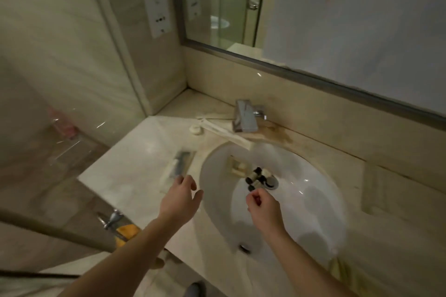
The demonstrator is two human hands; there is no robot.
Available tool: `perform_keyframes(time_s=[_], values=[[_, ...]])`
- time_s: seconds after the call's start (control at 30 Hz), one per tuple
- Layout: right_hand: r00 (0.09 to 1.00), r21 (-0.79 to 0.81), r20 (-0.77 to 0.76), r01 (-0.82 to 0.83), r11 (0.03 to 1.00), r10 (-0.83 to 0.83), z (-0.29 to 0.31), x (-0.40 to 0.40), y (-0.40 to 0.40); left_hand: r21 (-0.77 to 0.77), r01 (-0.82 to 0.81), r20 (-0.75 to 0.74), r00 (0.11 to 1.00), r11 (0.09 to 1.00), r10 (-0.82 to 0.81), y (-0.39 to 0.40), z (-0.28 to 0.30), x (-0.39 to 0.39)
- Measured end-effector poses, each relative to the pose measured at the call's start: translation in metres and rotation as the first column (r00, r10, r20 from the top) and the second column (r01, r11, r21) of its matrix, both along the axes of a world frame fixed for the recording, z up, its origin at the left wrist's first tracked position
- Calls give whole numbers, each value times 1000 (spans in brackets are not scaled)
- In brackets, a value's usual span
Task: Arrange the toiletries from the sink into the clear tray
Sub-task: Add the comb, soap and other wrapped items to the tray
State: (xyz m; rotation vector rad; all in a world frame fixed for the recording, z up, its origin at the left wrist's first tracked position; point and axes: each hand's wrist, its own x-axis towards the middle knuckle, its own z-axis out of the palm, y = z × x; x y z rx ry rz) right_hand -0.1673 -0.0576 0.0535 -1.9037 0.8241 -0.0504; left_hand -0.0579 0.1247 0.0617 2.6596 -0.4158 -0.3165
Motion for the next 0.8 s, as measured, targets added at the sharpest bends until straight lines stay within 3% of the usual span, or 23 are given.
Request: perform_keyframes(time_s=[0.17,0.37,0.6,0.8], values=[[997,70,-32,-69,995,72,-14,55,33,-148,-235,-92,970,961,223,29,-10,43],[994,93,-62,-86,992,92,-26,118,48,-198,-344,-145,936,918,320,36,-23,93],[996,71,7,88,994,-89,-29,181,34,-111,-365,-225,915,925,334,19,-34,127],[958,32,-100,274,961,-269,-54,193,16,-19,-326,-240,919,945,312,5,-37,140]])
